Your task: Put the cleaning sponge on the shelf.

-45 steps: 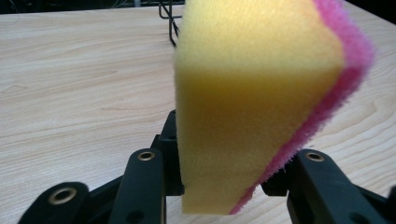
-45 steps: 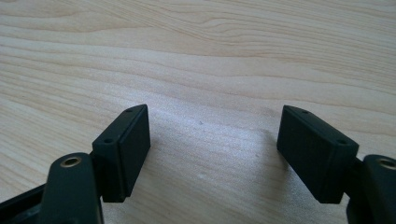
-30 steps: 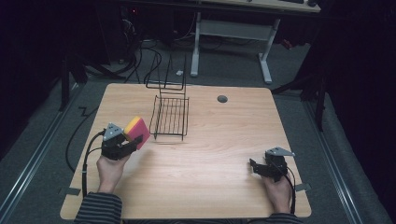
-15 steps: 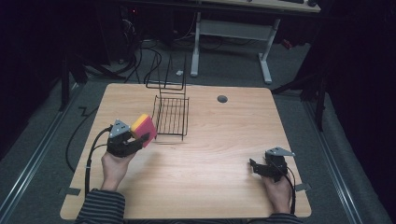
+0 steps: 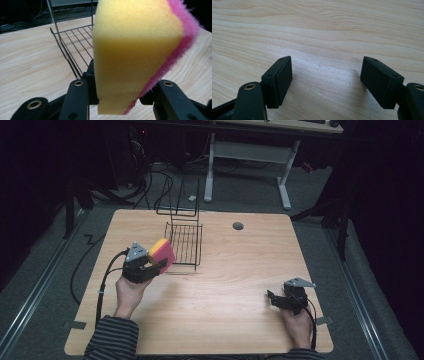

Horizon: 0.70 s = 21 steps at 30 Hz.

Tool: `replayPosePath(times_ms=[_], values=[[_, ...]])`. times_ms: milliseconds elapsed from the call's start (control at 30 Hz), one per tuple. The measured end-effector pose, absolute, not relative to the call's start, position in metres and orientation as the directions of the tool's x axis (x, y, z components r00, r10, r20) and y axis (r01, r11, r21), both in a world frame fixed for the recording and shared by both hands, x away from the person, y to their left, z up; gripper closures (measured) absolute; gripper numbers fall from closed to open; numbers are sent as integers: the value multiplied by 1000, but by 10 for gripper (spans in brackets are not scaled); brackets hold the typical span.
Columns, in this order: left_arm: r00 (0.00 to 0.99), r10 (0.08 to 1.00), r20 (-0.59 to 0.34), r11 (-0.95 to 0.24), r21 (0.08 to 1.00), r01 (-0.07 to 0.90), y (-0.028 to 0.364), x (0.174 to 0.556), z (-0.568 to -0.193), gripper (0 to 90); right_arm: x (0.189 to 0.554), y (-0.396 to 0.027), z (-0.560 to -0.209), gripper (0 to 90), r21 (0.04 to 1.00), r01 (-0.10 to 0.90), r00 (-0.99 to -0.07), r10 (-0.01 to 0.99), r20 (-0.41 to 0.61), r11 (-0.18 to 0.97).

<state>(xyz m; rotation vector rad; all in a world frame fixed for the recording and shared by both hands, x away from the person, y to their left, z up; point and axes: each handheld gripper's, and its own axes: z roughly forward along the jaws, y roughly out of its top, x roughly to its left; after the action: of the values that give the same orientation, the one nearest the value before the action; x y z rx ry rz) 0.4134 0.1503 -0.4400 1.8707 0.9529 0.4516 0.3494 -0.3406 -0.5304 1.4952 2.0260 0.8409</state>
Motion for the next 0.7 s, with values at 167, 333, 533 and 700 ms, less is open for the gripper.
replayPosePath(times_ms=[167,333,533,700], values=[[636,767,-81,-252,875,414,144,418,-437,615,349,-340,-530,259,718,664,-284,959,-17,210],[643,762,-77,-262,872,415,140,423,-436,615,349,-340,-530,259,718,664,-282,959,-16,208],[647,758,-74,-270,868,417,133,431,-435,616,349,-340,-530,259,718,664,-282,959,-17,208],[652,756,-62,-284,866,412,129,435,-433,615,349,-340,-530,258,718,665,-282,959,-16,207]])
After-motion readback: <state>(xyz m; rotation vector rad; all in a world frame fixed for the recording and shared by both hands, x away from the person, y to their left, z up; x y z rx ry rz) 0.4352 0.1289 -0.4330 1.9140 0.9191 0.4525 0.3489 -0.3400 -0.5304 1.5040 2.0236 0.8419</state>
